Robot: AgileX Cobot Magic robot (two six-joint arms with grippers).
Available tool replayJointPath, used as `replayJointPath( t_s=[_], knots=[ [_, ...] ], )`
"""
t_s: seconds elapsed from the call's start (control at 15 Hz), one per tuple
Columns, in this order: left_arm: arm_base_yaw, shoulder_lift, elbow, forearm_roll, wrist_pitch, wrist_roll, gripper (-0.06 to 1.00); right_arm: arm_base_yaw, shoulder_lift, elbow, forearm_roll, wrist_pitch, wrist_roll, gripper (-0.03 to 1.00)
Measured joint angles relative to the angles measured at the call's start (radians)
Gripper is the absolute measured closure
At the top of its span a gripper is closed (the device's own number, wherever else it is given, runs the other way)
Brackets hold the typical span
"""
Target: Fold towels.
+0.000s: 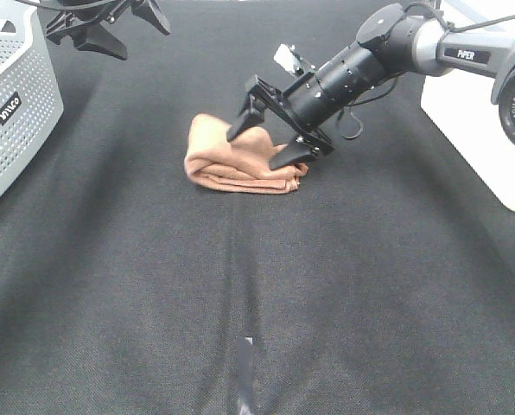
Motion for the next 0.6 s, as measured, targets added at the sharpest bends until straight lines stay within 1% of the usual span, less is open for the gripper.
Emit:
replayJointPath(
  t_s=[0.07, 0.2, 0.27, 0.4, 0.47, 0.6],
  knots=[
    [0.0, 0.0, 0.0, 0.0, 0.002, 0.0, 0.23, 0.0, -0.001, -0.005, -0.036, 0.019, 0.019, 0.13],
    [0.0, 0.0, -0.001, 0.0, 0.03, 0.0, 0.23, 0.0, -0.008, -0.007, -0.056, 0.058, 0.029, 0.13],
    [0.0, 0.0, -0.001, 0.0, 0.03, 0.0, 0.23, 0.0, -0.008, -0.007, -0.056, 0.058, 0.029, 0.13],
    [0.0, 0.0, -0.001, 0.0, 0.08, 0.001, 0.23, 0.0, -0.014, -0.007, -0.088, 0.091, 0.031, 0.13],
    [0.0, 0.0, -0.001, 0.0, 0.113, 0.011, 0.23, 0.0, -0.025, -0.007, -0.124, 0.112, 0.038, 0.13],
    [0.0, -0.011, -0.002, 0.019, 0.186, 0.075, 0.23, 0.0, -0.07, -0.007, -0.263, 0.13, 0.091, 0.13]
  ],
)
